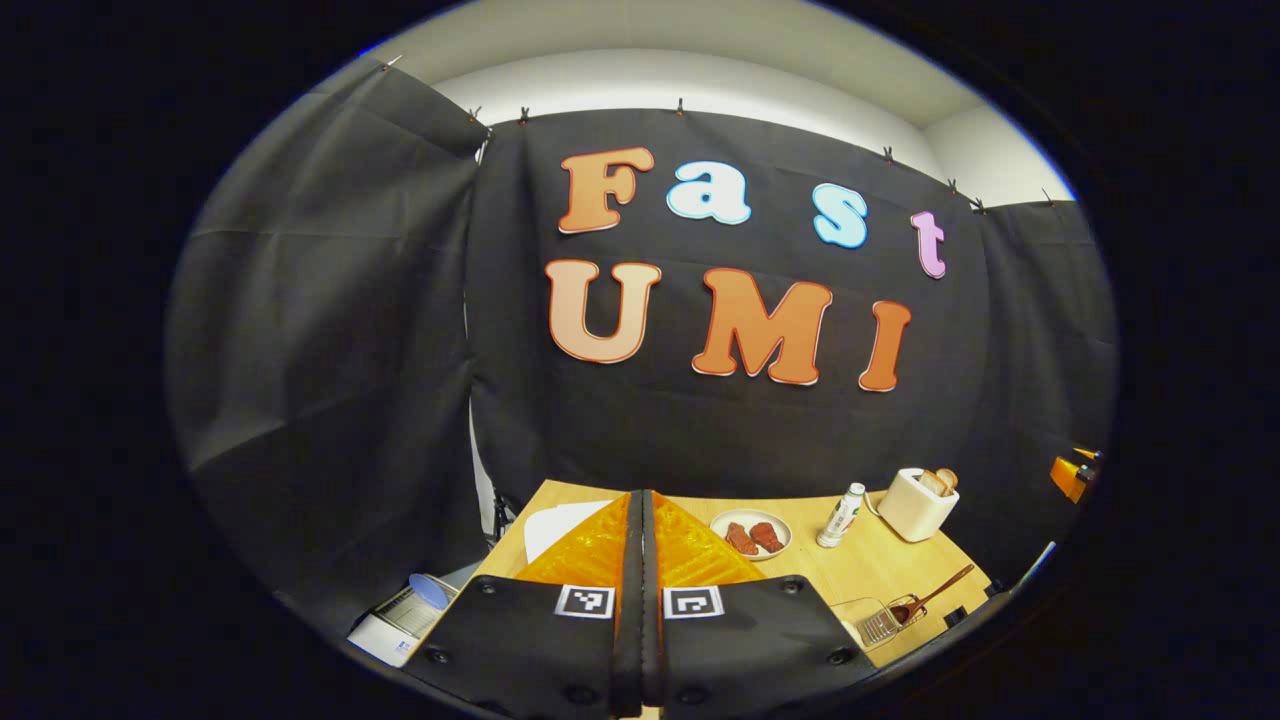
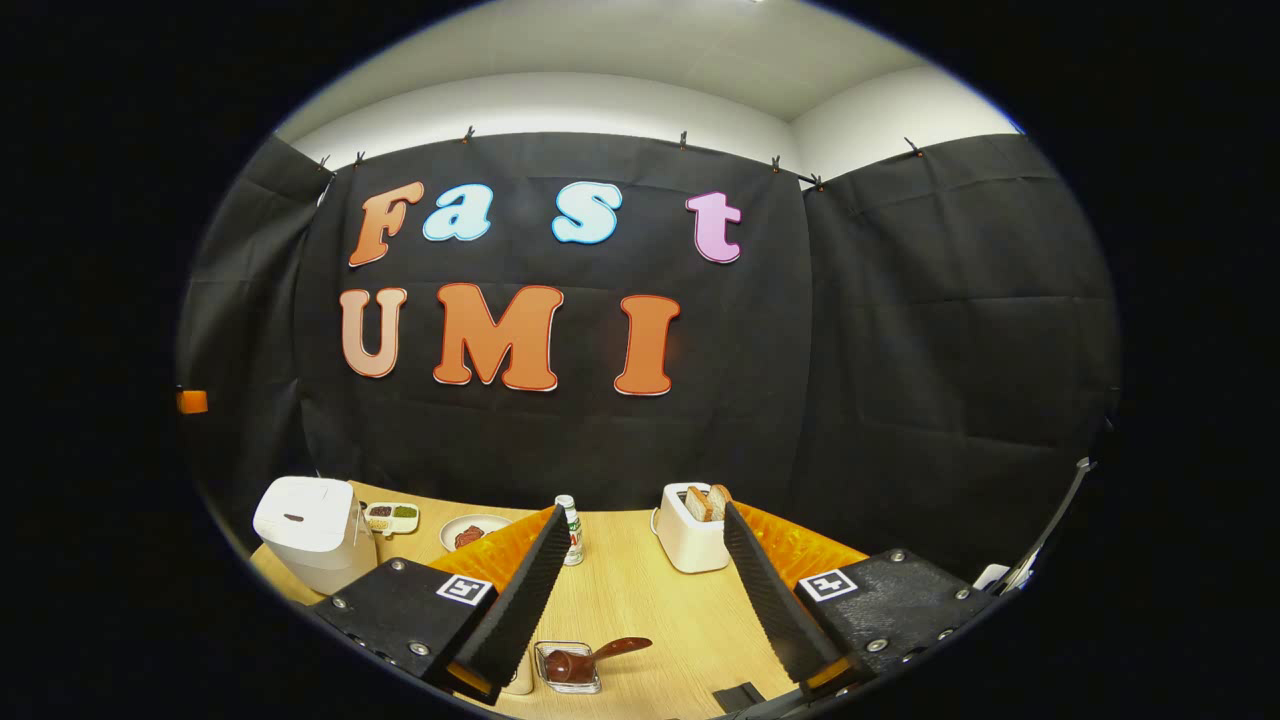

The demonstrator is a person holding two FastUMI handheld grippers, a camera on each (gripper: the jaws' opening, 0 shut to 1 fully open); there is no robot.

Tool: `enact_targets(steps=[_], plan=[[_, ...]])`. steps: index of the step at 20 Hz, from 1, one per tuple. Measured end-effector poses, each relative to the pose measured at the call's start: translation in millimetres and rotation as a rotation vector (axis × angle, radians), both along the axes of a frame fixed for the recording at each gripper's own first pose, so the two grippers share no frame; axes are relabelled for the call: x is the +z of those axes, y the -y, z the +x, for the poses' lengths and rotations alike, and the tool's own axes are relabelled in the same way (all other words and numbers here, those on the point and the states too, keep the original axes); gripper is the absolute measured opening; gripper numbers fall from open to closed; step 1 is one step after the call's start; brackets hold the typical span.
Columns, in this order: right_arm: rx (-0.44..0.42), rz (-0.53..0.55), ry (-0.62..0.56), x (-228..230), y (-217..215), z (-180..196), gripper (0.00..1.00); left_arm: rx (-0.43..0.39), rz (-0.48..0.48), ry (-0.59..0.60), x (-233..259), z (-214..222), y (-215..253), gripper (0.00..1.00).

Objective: Close the left gripper, press the button to open the rice cooker; take a wooden spoon from the chopstick holder with the right hand, scoop a spoonful of rice and pour it into the rice cooker, then put the wooden spoon back into the chopstick holder.

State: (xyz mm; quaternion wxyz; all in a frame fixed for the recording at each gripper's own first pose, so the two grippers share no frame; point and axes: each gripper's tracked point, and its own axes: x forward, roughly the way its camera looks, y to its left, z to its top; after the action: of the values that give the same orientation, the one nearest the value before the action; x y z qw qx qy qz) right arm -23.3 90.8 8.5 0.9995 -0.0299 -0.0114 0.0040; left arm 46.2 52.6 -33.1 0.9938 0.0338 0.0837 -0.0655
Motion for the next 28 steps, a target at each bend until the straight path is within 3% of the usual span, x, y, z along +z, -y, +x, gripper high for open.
enact_targets(steps=[9,16,21,22,28], plan=[[-0.020,-0.008,-0.046,-18,5,10,0.96,-0.065,0.042,-0.194,-83,69,20,0.04],[-0.057,-0.018,-0.099,-38,19,15,0.96,-0.036,0.053,-0.355,-168,117,10,0.04],[-0.087,-0.005,-0.108,-41,31,15,0.96,-0.020,0.038,-0.444,-209,127,3,0.04],[-0.094,-0.006,-0.110,-41,33,15,1.00,-0.022,0.034,-0.459,-214,126,2,0.04],[-0.100,0.009,-0.123,-45,33,20,0.96,-0.022,0.023,-0.497,-224,123,0,0.05]])
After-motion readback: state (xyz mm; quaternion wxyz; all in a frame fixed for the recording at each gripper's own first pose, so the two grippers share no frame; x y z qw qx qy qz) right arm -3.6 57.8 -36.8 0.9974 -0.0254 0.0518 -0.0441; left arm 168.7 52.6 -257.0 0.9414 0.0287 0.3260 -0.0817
